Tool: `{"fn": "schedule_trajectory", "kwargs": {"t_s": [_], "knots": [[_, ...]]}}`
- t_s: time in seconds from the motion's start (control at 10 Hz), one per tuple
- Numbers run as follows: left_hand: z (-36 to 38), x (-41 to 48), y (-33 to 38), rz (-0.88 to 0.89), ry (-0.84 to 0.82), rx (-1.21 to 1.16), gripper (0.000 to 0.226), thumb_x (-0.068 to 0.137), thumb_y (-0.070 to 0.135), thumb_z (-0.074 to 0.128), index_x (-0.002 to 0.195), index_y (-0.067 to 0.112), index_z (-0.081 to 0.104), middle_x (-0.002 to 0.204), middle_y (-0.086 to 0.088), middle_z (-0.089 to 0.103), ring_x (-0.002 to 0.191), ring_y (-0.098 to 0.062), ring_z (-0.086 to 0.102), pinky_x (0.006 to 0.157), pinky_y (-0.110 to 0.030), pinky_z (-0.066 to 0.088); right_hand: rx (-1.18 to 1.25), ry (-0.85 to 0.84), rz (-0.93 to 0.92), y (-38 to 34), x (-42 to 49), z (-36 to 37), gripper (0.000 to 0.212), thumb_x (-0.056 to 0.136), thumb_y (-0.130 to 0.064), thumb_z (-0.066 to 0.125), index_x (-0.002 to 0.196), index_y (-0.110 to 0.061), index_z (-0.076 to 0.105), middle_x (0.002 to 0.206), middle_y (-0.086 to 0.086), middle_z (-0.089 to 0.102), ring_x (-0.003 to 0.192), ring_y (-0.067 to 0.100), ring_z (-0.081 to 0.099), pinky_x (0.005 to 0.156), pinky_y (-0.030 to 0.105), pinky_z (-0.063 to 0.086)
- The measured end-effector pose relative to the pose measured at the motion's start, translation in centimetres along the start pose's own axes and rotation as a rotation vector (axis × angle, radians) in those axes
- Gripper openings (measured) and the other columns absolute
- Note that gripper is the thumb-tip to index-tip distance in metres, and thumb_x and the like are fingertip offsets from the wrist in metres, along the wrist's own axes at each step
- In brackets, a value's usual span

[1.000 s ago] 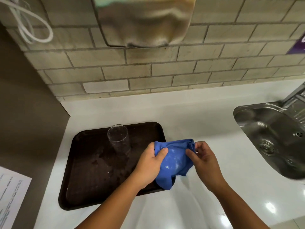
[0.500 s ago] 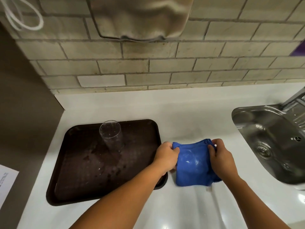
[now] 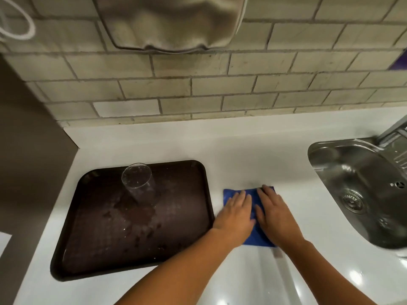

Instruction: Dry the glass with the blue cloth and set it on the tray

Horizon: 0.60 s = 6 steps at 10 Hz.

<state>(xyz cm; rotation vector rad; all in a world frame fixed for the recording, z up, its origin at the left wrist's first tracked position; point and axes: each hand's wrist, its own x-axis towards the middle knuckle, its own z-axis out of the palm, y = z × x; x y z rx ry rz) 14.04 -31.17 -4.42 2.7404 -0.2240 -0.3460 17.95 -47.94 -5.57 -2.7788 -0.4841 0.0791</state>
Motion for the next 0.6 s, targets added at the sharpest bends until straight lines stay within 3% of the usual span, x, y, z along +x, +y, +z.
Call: {"fn": "schedule_trajectory", "kwargs": {"t_s": [0.1, 0.4, 0.6], "knots": [[1.1, 0.2, 0.1, 0.012, -0.182, 0.126, 0.082, 0.119, 0.041, 0.038, 0.175, -0.001, -0.004, 0.187, -0.019, -0.006, 0.173, -0.035, -0.006, 0.14, -0.048, 0.003, -0.011, -0.131, -0.009, 0.3, -1.0, 1.6, 0.062, 0.117, -0.027, 0.046, 0.171, -0.006, 0.023, 0.182, 0.014, 0.016, 0.17, 0.03, 0.012, 0.135, 0.038, 0.007], [-1.7, -1.3, -0.9, 0.006, -0.204, -0.082, 0.101, 0.11, 0.047, 0.06, 0.177, 0.006, -0.002, 0.188, -0.014, -0.008, 0.173, -0.031, -0.008, 0.14, -0.043, -0.001, -0.008, -0.178, -0.021, 0.9, -0.8, 2.5, 0.066, 0.118, -0.036, 0.036, 0.173, -0.013, 0.007, 0.184, 0.007, 0.002, 0.17, 0.023, -0.001, 0.135, 0.035, -0.001], [-7.0, -4.8, -3.2, -0.006, -0.002, -0.306, 0.093, 0.112, 0.048, 0.057, 0.179, 0.017, 0.001, 0.189, -0.003, -0.004, 0.174, -0.021, -0.003, 0.137, -0.036, 0.006, -0.026, -0.181, 0.04, -0.6, 0.1, 1.6, 0.068, 0.117, -0.044, 0.033, 0.175, -0.015, 0.01, 0.185, 0.006, 0.004, 0.171, 0.025, 0.005, 0.137, 0.041, 0.008]]}}
